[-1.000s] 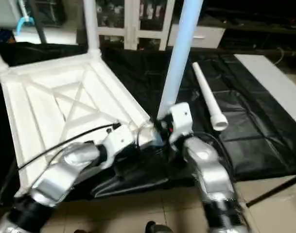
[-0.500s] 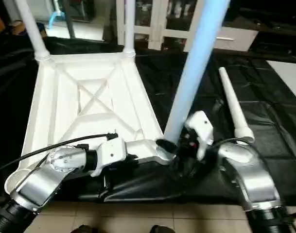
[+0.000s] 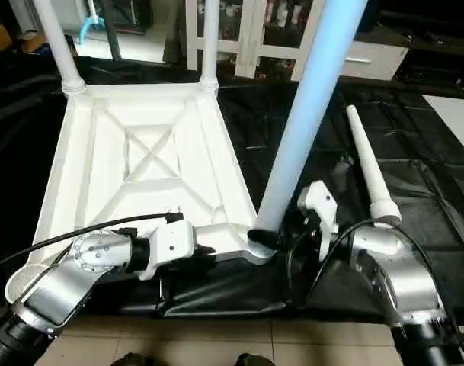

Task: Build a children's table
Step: Rotate leg to tighten

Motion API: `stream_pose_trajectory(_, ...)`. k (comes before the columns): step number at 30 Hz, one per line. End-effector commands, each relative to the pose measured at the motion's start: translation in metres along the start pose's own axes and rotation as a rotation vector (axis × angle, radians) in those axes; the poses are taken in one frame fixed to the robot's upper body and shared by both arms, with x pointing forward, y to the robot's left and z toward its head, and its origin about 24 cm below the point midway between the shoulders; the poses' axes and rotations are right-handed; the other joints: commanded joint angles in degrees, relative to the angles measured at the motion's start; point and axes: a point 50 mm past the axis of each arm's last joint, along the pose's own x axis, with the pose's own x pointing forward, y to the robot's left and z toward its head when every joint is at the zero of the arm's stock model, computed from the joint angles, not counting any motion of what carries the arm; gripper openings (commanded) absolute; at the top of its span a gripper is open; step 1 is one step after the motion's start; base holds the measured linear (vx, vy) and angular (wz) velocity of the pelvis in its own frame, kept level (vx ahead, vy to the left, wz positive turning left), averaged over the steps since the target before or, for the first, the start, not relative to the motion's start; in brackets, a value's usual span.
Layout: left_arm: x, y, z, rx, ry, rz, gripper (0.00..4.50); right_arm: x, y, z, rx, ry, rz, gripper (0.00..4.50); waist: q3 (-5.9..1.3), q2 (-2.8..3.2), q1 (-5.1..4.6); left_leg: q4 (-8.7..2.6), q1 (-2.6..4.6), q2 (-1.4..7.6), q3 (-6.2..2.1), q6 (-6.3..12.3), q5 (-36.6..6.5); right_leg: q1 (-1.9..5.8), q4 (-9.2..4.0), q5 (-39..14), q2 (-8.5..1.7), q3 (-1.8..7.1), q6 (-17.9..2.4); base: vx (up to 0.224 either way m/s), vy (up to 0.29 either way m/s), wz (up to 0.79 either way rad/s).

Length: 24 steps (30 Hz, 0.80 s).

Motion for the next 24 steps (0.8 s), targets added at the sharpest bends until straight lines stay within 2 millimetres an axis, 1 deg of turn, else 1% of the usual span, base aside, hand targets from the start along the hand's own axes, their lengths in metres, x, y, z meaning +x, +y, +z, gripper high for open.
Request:
stream_pose_trajectory(1,0.004,-0.006,0.012,0.030,-0.079,-0.044,0.00,-0.002,-0.002,0.003,-0.011,-0.010,0.004,2.15,-3.76,-0.50,-0.09,-4.18,1.18,1.80,-0.53,3.17,-13.79,2.18,-3.16,-16.22,-1.36,0.84,-10.84,0.000,0.000,0.00)
stream_pose_trajectory(2,0.004,-0.006,0.012,0.030,-0.079,-0.045,0.00,-0.002,-0.002,0.003,-0.011,-0.010,0.009,2.04,-3.82,-0.52,-0.10,-4.15,1.12,1.80,-0.55,3.37,-13.07,2.28,-3.04,-15.47,-1.36,0.83,-10.98,0.000,0.000,0.00)
stream_pose_trajectory(9,0.003,-0.007,0.011,0.029,-0.074,-0.051,0.00,-0.006,0.001,-0.001,0.001,-0.004,0.039,1.96,-3.86,-0.55,-0.04,-4.07,1.15,1.82,-0.51,3.91,-12.50,2.34,-2.99,-15.04,-1.35,0.78,-11.45,0.000,0.000,0.00)
stream_pose_trajectory(10,0.003,-0.007,0.010,0.029,-0.069,-0.051,0.00,-0.006,0.001,-0.002,0.001,-0.002,0.037,1.96,-3.87,-0.40,0.00,-4.05,1.19,1.81,-0.52,3.88,-12.50,2.32,-2.97,-15.00,-1.35,0.79,-11.49,0.000,0.000,0.00)
stream_pose_trajectory(12,0.004,-0.006,0.008,0.032,-0.046,-0.041,0.00,-0.005,0.000,-0.003,0.002,0.003,0.002,1.96,-3.84,-0.52,-0.02,-4.06,1.14,1.79,-0.51,3.88,-12.41,2.33,-2.98,-14.95,-1.31,0.78,-11.47,0.000,0.000,0.00)
stream_pose_trajectory(13,0.004,-0.005,0.007,0.034,-0.032,-0.034,0.00,-0.004,-0.001,-0.004,0.003,0.007,-0.021,1.96,-3.83,-0.48,-0.03,-4.09,1.13,1.81,-0.52,3.85,-12.42,2.33,-2.98,-15.04,-1.34,0.78,-11.45,0.000,0.000,0.00)
stream_pose_trajectory(14,0.005,-0.003,0.005,0.023,-0.002,-0.007,0.00,0.000,-0.003,-0.006,0.000,0.019,-0.079,1.96,-3.81,-0.47,-0.06,-4.10,1.16,1.81,-0.52,3.73,-12.70,2.28,-3.03,-15.43,-1.31,0.76,-11.37,0.000,0.000,0.00)
stream_pose_trajectory(15,0.008,0.000,0.003,0.000,0.020,0.028,0.00,0.006,-0.008,-0.009,0.007,0.034,-0.194,1.96,-3.69,-0.44,-0.25,-4.17,1.05,1.80,-0.47,3.16,-12.61,2.10,-3.04,-15.84,-1.24,0.83,-11.08,0.000,0.000,0.00)
stream_pose_trajectory(16,0.008,0.000,0.003,0.000,0.020,0.028,0.00,0.006,-0.008,-0.009,0.007,0.034,-0.194,1.96,-3.63,-0.37,-0.32,-4.30,1.07,1.73,-0.51,2.76,-12.90,2.06,-3.20,-16.65,-1.22,0.79,-10.82,0.000,0.000,0.00)
stream_pose_trajectory(17,0.013,0.004,0.004,-0.053,0.045,0.086,0.00,0.015,-0.015,-0.015,0.047,0.043,-0.386,1.95,-3.56,-0.45,-0.67,-4.41,1.03,1.65,-0.54,1.47,-14.22,1.95,-3.23,-19.09,-1.18,0.83,-10.08,0.000,0.000,0.00)
stream_pose_trajectory(18,0.017,0.006,0.005,-0.078,0.050,0.113,0.00,0.019,-0.017,-0.017,0.082,0.041,-0.470,1.94,-3.50,-0.46,-0.94,-4.65,0.91,1.47,-0.84,-0.04,-16.01,1.99,-3.59,-22.54,-1.23,0.67,-8.88,0.000,0.000,0.00)
stream_pose_trajectory(19,0.021,0.009,0.008,-0.124,0.058,0.151,0.00,0.024,-0.019,-0.021,0.120,0.039,-0.575,1.93,-3.50,-0.41,-1.13,-4.79,0.96,1.45,-0.96,-0.84,-16.94,1.99,-3.67,-23.90,-1.21,0.64,-8.28,0.000,0.000,0.00)
stream_pose_trajectory(20,0.026,0.011,0.010,-0.169,0.067,0.187,0.00,0.029,-0.019,-0.025,0.151,0.054,-0.655,1.93,-3.51,-0.46,-1.57,-4.89,0.97,1.36,-1.20,-2.05,-19.20,1.70,-3.99,-26.48,-1.20,0.54,-7.17,0.000,0.000,0.00)
stream_pose_trajectory(21,0.030,0.014,0.012,-0.209,0.071,0.224,0.00,0.034,-0.020,-0.028,0.173,0.064,-0.718,1.92,-3.48,-0.42,-1.84,-4.87,1.09,1.31,-1.28,-2.73,-20.17,1.53,-4.09,-27.49,-1.16,0.52,-6.77,0.000,0.000,0.00)
stream_pose_trajectory(22,0.035,0.017,0.014,-0.265,0.083,0.263,0.00,0.040,-0.021,-0.031,0.197,0.068,-0.773,1.92,-3.51,-0.42,-2.77,-4.92,1.05,1.18,-1.67,-3.74,-23.44,1.43,-4.42,-29.91,-1.03,0.19,-5.53,0.000,0.000,0.00)
stream_pose_trajectory(23,0.042,0.020,0.018,-0.320,0.081,0.308,0.00,0.051,-0.022,-0.032,0.204,0.069,-0.833,1.91,-3.59,-0.53,-2.93,-4.88,1.09,1.10,-1.81,-3.78,-24.46,1.41,-4.69,-30.90,-1.04,0.03,-4.96,0.000,0.000,0.00)
stream_pose_trajectory(24,0.046,0.022,0.021,-0.355,0.080,0.335,0.00,0.058,-0.023,-0.033,0.205,0.068,-0.872,1.91,-3.66,-0.54,-3.49,-4.68,1.09,0.95,-1.97,-3.97,-25.93,1.15,-4.83,-31.70,-1.08,-0.11,-4.43,0.000,0.000,0.00)
